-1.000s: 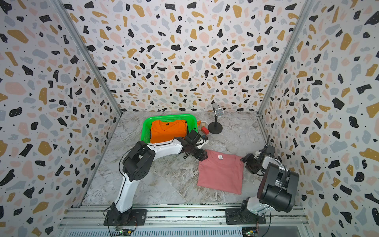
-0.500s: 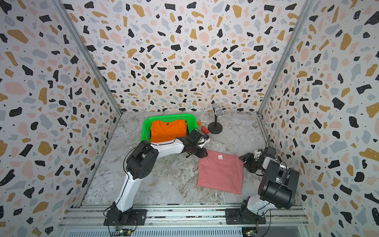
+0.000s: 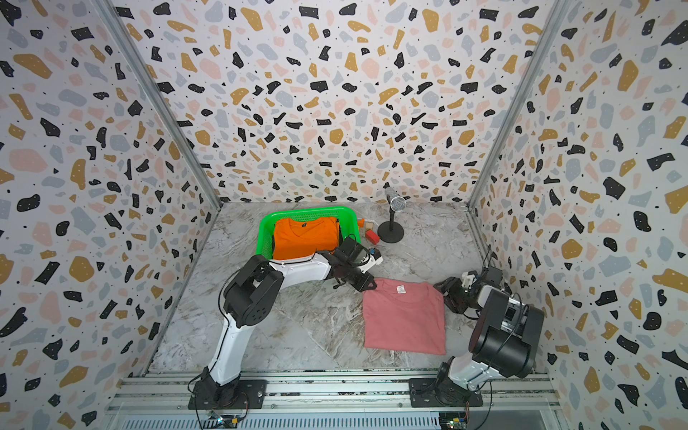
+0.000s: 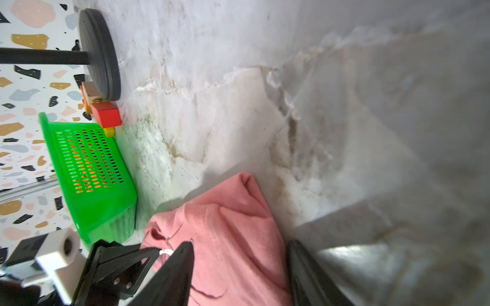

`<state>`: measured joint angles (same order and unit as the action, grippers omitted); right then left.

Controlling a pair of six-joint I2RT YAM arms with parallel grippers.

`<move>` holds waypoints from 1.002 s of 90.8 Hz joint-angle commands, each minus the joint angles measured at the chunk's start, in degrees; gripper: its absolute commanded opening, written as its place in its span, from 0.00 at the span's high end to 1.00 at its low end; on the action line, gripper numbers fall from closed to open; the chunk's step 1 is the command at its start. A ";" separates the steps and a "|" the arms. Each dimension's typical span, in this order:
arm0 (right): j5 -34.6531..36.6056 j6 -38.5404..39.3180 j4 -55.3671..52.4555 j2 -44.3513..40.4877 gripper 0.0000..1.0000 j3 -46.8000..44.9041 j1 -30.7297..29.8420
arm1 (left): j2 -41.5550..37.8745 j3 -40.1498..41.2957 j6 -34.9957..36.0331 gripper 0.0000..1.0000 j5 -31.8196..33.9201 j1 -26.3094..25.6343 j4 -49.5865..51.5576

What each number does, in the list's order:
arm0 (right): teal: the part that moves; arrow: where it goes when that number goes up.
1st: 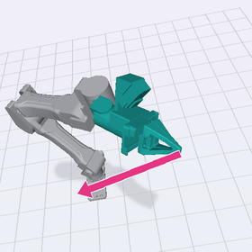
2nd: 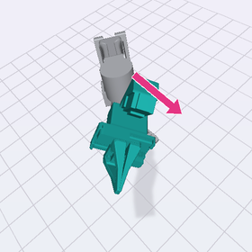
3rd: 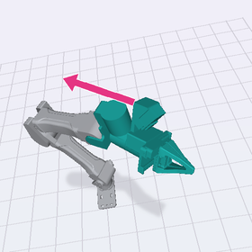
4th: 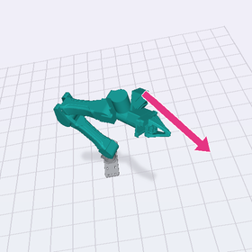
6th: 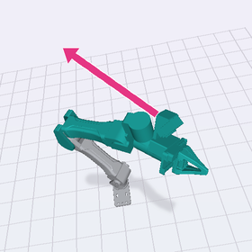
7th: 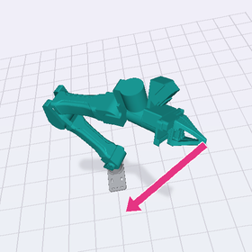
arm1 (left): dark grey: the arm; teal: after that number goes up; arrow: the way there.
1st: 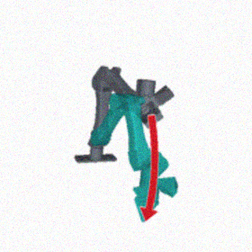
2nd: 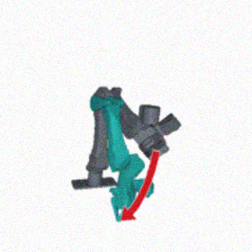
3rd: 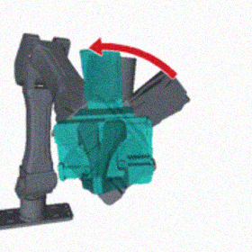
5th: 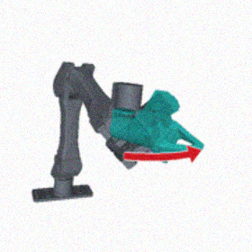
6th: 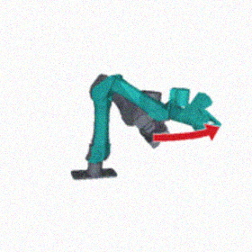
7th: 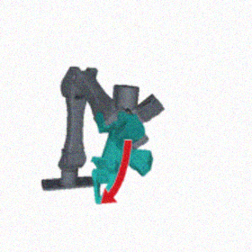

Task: Put the folded t-shirts into the basket
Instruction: Pick up the T-shirt from the center of the board.

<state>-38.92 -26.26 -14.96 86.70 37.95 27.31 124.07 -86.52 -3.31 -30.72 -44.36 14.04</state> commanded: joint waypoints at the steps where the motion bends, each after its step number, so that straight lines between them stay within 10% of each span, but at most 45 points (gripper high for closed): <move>1: 9.75 3.77 -8.27 -4.36 0.38 1.89 -0.77 | -5.87 1.86 8.34 1.00 -2.64 0.16 4.77; 36: 1.15 6.96 -12.34 0.23 0.36 4.96 -5.49 | -14.30 14.97 20.39 1.00 -0.92 4.59 5.11; 91: -4.41 12.79 -18.15 13.87 0.36 19.26 -13.83 | -13.72 19.36 12.85 1.00 -2.62 6.75 -1.82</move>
<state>-40.18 -14.94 -30.50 98.80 56.64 14.24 111.39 -67.90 9.67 -32.34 -37.93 13.69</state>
